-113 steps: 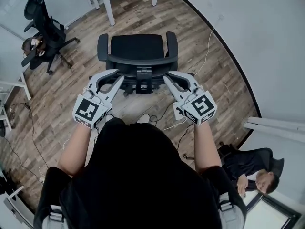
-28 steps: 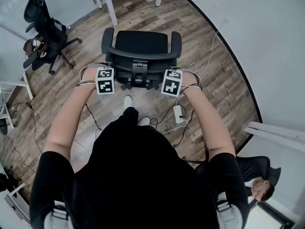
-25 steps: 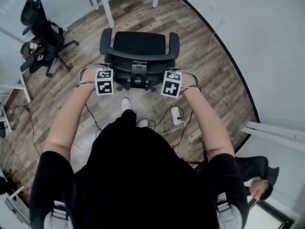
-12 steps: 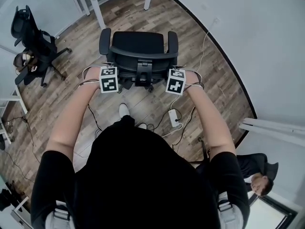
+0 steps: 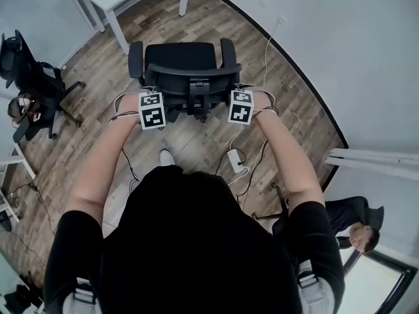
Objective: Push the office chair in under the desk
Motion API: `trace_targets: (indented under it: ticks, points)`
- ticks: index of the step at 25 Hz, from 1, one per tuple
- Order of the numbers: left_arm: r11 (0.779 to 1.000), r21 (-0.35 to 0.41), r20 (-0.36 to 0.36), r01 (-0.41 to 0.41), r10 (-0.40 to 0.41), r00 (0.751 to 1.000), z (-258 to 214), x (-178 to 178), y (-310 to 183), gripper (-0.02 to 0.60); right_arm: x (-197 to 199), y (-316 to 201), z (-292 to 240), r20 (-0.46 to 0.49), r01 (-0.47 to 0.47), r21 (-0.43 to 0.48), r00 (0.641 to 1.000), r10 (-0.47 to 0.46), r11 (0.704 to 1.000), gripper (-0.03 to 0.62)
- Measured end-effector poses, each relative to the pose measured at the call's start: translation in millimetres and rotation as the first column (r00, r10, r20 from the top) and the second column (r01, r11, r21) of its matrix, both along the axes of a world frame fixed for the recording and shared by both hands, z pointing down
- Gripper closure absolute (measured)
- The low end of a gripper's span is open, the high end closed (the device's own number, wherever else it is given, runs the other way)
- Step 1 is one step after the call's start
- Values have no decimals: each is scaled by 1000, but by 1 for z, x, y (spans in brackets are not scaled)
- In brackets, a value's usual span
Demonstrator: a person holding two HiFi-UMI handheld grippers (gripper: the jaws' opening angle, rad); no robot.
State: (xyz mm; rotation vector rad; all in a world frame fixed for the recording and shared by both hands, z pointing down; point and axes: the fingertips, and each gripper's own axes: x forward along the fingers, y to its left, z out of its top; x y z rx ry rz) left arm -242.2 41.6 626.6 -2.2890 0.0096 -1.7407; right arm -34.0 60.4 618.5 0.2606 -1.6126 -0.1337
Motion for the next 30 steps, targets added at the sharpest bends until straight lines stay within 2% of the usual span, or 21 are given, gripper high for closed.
trace_targets:
  ticks: [12, 17, 22, 30]
  points:
    - [1000, -1, 9, 30, -30, 999, -1, 44, -46, 506, 43, -49, -2, 15, 32, 24, 999, -32, 999, 479]
    - [997, -15, 16, 78, -78, 997, 1, 73, -64, 503, 73, -75, 0, 28, 80, 29, 996, -81, 996, 480]
    - [991, 3, 12, 131, -131, 991, 0, 110, -86, 503, 110, -109, -1, 32, 137, 40, 990, -139, 990, 480]
    - [973, -7, 16, 232, -232, 973, 2, 155, -115, 501, 155, -158, 0, 25, 236, 70, 971, -238, 969, 480]
